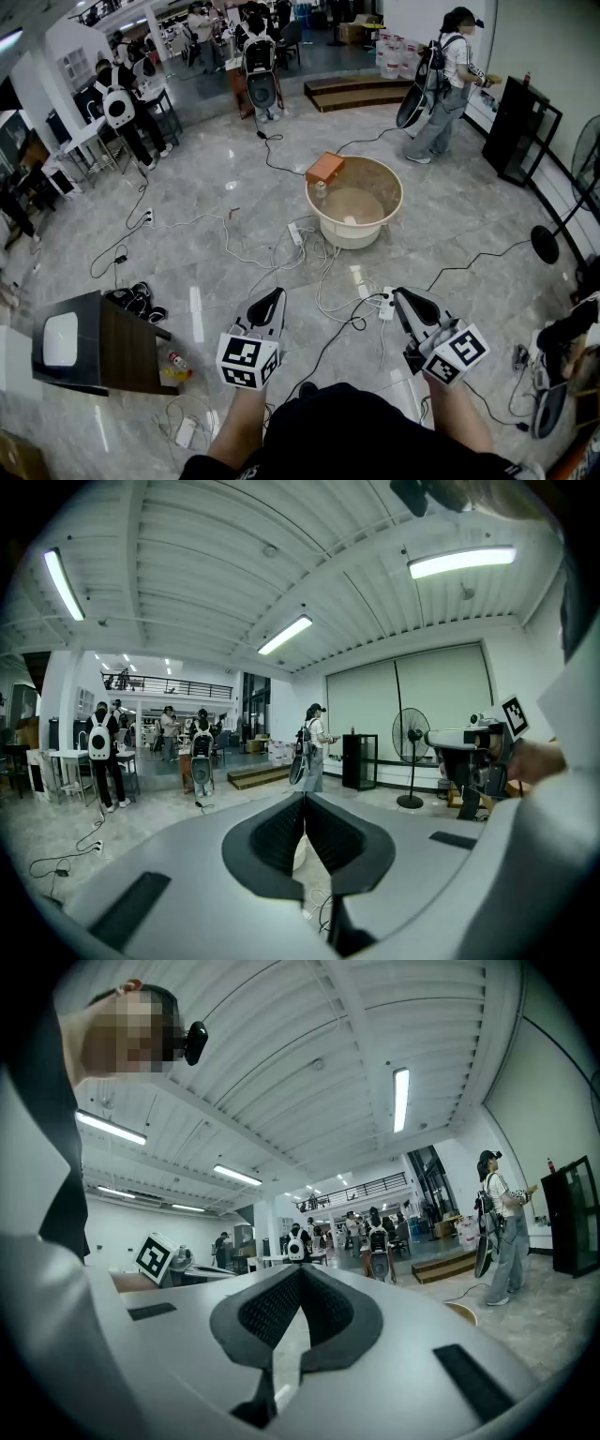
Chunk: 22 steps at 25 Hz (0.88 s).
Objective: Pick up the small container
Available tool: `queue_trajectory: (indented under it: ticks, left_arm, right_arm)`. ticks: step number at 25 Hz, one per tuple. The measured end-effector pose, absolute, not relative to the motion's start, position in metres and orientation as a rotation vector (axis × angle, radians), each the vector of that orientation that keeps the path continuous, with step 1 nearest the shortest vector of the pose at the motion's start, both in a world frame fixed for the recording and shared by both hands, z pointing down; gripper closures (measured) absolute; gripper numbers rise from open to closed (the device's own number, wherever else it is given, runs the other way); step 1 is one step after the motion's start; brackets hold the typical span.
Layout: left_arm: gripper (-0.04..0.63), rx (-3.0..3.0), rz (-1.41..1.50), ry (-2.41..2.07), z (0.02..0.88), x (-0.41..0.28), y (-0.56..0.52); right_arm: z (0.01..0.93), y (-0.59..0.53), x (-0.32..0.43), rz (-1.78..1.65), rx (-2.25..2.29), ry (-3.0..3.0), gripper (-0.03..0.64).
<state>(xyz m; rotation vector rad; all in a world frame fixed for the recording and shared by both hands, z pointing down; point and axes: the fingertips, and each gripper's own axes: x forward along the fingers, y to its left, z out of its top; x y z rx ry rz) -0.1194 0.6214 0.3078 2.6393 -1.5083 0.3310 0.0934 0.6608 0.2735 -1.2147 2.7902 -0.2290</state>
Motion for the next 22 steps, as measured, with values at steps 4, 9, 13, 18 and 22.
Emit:
queue_trajectory:
  ticks: [4,9,13,18,22]
  left_arm:
    - [0.58,2.645,0.323,-1.492,0.312,-0.102,0.627]
    - [0.578,2.647,0.313,-1.485,0.318,-0.081,0.633]
    - [0.578,2.655,0.324,-1.456,0.321,-0.065,0.636]
    - [0.578,2.663,0.337,-1.458,0.32,-0.062,0.621]
    - [0.578,2.645,0.338,-1.456,0.327,-0.064,0.598]
  right_arm:
    - [0.278,0.667,0.101,-0.2,-1.203,2.819,0.606]
    - [0.287,0.677,0.116,-0.199,-1.19,2.843,0.606]
    - [0.29,0.681,0.124,-0.2,-1.187,2.844,0.606]
    - [0.291,0.669,0.128,-0.201,-1.18,2.825,0.606]
    - [0.291,0.65,0.128,-0.223,-1.146,2.811,0.604]
